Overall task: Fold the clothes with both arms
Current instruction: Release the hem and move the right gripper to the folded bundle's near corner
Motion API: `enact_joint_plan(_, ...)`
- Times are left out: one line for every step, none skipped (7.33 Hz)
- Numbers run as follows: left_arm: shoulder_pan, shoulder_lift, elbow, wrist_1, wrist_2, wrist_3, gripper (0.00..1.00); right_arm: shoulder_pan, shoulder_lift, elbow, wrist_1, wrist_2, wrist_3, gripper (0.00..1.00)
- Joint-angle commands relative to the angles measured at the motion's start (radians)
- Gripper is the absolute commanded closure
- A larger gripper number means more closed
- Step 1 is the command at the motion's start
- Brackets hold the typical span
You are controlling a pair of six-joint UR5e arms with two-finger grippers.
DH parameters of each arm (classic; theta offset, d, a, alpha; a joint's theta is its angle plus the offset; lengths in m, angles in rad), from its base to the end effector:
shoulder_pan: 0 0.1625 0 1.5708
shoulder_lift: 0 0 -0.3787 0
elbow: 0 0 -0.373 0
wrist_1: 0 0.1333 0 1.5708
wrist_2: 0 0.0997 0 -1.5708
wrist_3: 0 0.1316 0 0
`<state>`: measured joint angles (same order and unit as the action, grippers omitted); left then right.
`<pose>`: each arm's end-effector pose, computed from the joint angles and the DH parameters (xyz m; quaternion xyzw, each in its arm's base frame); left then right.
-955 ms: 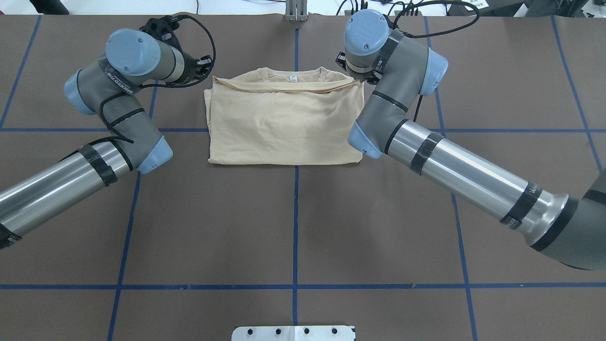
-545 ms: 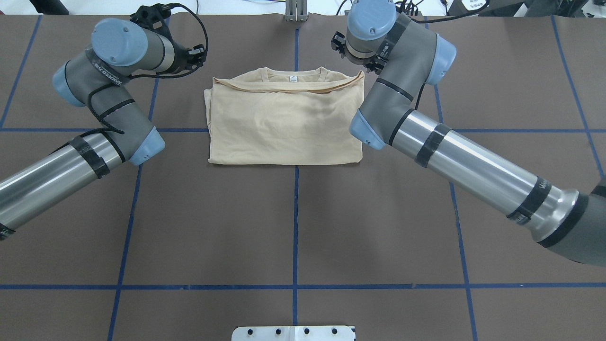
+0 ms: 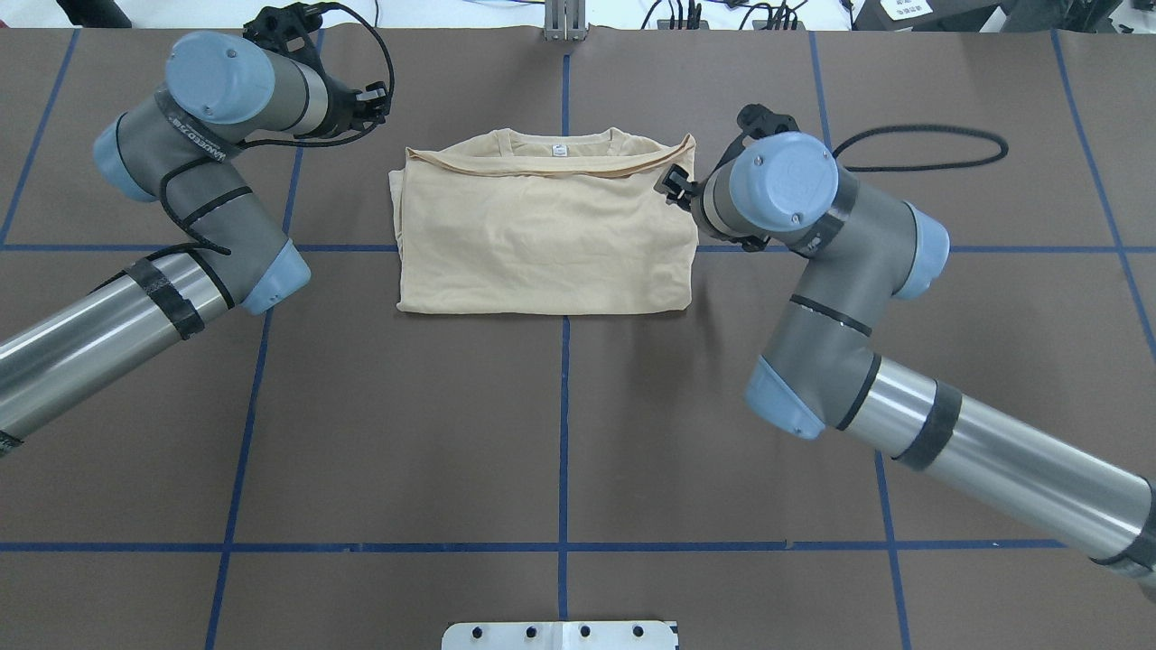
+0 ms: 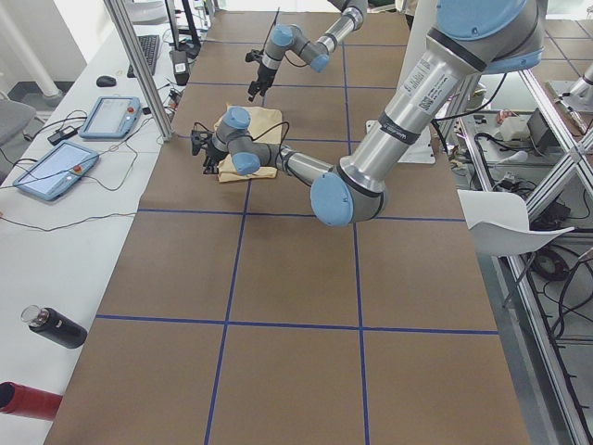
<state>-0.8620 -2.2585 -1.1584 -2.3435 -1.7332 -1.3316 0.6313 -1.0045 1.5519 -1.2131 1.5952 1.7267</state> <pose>0.4107 -0.6511 0.3322 0.2011 0.4617 -0.2258 0.8339 -0.4776 -0.5103 0.2908 0.0923 -0.4275 0.3400 0.8326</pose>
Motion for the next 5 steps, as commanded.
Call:
enact_joint_plan(0.0,0.002,-0.001,0.001,0.0,0.0,0.62,-0.082,-0.034,0.048,0.0,-0.096,0.08,0.1)
enact_joint_plan(0.001,0.011,-0.001,0.001,0.0,-0.001,0.61,-0.117,-0.034,0.037,0.0,-0.13,0.094,0.1)
enact_joint_plan(0.001,0.011,-0.001,0.001,0.0,-0.003,0.6,-0.148,-0.042,0.031,0.0,-0.142,0.094,0.1)
enact_joint_plan(0.001,0.013,-0.001,0.001,0.0,-0.003,0.6,-0.154,-0.045,0.03,-0.005,-0.141,0.099,0.1)
enact_joint_plan(0.001,0.013,-0.001,0.001,0.0,-0.005,0.6,-0.154,-0.043,0.03,-0.008,-0.141,0.099,0.12)
